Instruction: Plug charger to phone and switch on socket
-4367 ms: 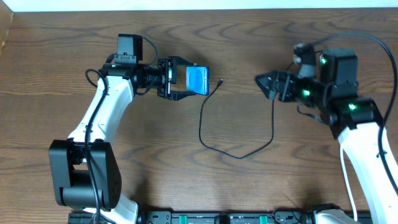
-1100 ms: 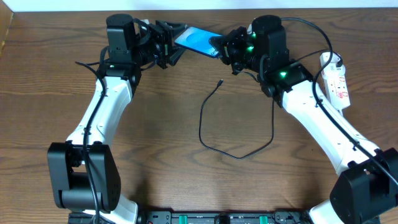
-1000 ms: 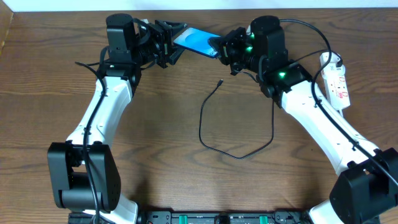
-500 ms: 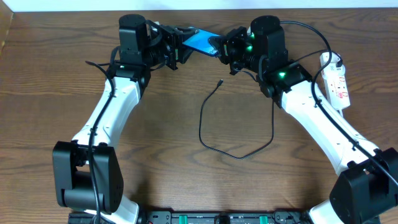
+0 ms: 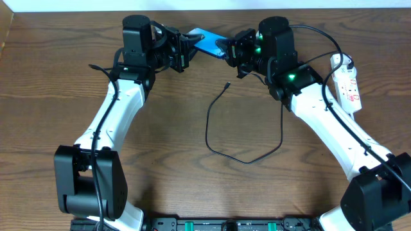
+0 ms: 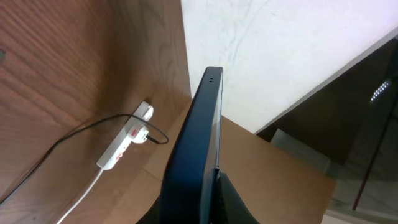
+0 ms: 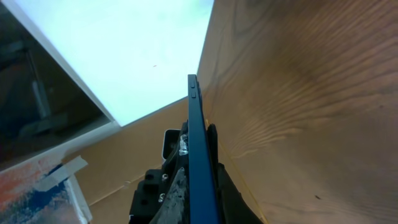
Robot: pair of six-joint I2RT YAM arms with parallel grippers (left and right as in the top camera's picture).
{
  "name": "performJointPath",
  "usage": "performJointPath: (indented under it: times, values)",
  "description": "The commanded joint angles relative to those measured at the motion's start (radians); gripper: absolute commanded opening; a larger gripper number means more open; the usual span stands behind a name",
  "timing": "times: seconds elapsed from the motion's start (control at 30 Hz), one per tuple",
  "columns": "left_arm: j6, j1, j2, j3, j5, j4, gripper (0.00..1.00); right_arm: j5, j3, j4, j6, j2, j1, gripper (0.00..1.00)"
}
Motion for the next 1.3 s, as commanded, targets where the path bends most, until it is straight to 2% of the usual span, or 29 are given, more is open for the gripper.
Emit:
performJointPath:
  times: [0.0, 0.13, 0.33, 0.77, 0.8, 0.87, 1.03, 1.13, 1.27]
  values:
    - [-0.001, 0.000, -0.019, 0.009, -0.002, 0.013, 0.08, -0.015, 0.015, -0.042, -0.063, 0.003, 0.012, 0.01]
    - [-0.020, 0.000, -0.019, 0.009, -0.002, 0.032, 0.08, -0.011, 0.015, -0.043, -0.063, 0.003, 0.035, 0.01]
    - [-0.021, 0.000, -0.019, 0.009, -0.001, 0.035, 0.15, 0.004, 0.015, -0.035, -0.059, 0.003, 0.063, 0.01]
    - [-0.073, 0.000, -0.019, 0.009, 0.000, 0.085, 0.16, 0.003, 0.015, -0.035, -0.059, 0.003, 0.065, 0.01]
    - [-0.073, 0.000, -0.019, 0.009, 0.003, 0.097, 0.15, 0.003, 0.015, -0.035, -0.060, 0.003, 0.065, 0.01]
    - [-0.072, 0.000, -0.020, 0.009, 0.015, 0.124, 0.07, 0.003, 0.015, -0.036, -0.060, 0.003, 0.065, 0.02]
    - [-0.029, 0.000, -0.019, 0.009, 0.026, 0.136, 0.07, 0.003, 0.015, -0.040, -0.072, 0.004, 0.065, 0.08]
    - [0.026, 0.000, -0.019, 0.009, 0.027, 0.136, 0.07, 0.004, 0.015, -0.043, -0.086, 0.004, 0.065, 0.16]
    - [0.117, 0.001, -0.019, 0.008, 0.047, 0.136, 0.07, 0.013, 0.015, -0.066, -0.093, 0.004, 0.063, 0.33]
